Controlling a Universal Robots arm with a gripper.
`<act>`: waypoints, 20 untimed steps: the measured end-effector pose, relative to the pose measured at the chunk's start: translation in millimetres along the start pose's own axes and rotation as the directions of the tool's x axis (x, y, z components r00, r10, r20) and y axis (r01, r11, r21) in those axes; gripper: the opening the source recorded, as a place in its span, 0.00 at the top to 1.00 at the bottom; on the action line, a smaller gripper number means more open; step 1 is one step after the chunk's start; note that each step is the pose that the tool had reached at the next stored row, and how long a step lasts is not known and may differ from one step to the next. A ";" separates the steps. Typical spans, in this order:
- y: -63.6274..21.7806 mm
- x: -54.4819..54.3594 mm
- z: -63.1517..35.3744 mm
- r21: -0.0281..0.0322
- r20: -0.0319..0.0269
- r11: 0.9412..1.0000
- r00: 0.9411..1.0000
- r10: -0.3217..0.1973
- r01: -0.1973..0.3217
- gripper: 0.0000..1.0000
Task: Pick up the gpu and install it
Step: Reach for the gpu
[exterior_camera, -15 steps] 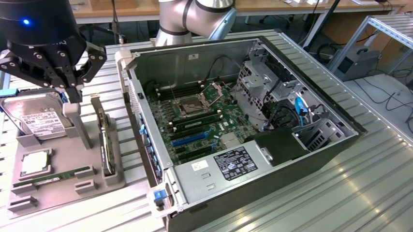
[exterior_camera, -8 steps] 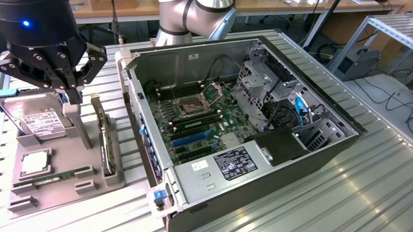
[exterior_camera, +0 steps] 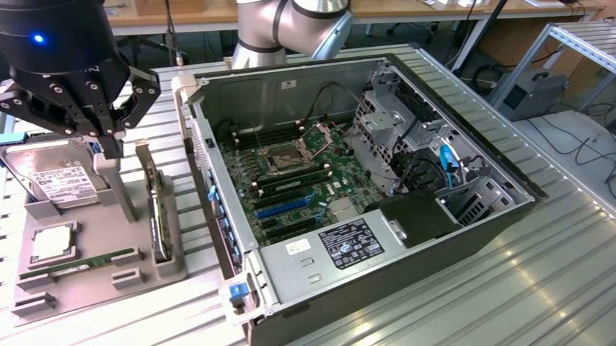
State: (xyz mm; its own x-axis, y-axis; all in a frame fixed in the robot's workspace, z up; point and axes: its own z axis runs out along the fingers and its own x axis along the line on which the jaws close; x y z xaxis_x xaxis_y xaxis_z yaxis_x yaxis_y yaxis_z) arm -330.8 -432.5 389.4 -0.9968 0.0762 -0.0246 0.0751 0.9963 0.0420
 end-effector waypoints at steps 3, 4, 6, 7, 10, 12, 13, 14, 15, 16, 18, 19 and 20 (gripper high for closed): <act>-2.3 -0.2 -0.1 0.000 0.000 1.000 1.000 0.000 0.000 0.89; -3.1 -0.2 -0.1 0.000 0.000 1.000 1.000 0.000 0.000 0.89; -4.6 -0.3 -0.1 0.001 0.000 1.000 1.000 0.000 0.000 0.89; -5.3 -0.4 -0.2 0.001 0.000 1.000 1.000 0.000 0.000 0.89; -7.7 -0.6 -0.3 0.001 0.000 1.000 1.000 0.000 0.000 0.89; -9.7 -0.7 -0.4 0.002 0.000 1.000 1.000 0.000 0.000 0.89; -10.4 -0.8 -0.4 0.002 0.000 1.000 1.000 0.000 0.000 0.89; -11.1 -0.8 -0.4 0.003 0.000 1.000 1.000 0.000 0.000 0.89; -11.8 -0.9 -0.5 0.003 0.000 1.000 1.000 0.000 0.000 0.89; -12.5 -1.0 -0.5 0.003 0.000 1.000 1.000 0.000 0.000 0.89; -14.0 -1.1 -0.6 0.004 0.000 1.000 1.000 0.000 0.000 0.89; -14.8 -1.1 -0.6 0.004 0.000 1.000 1.000 0.000 0.000 0.89; -15.4 -1.2 -0.6 0.004 0.000 1.000 1.000 0.000 0.000 0.89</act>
State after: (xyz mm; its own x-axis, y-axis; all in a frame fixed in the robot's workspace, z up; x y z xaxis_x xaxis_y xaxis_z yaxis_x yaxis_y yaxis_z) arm -330.8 -447.9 389.3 -0.9968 0.0760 -0.0250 0.0751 0.9965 0.0378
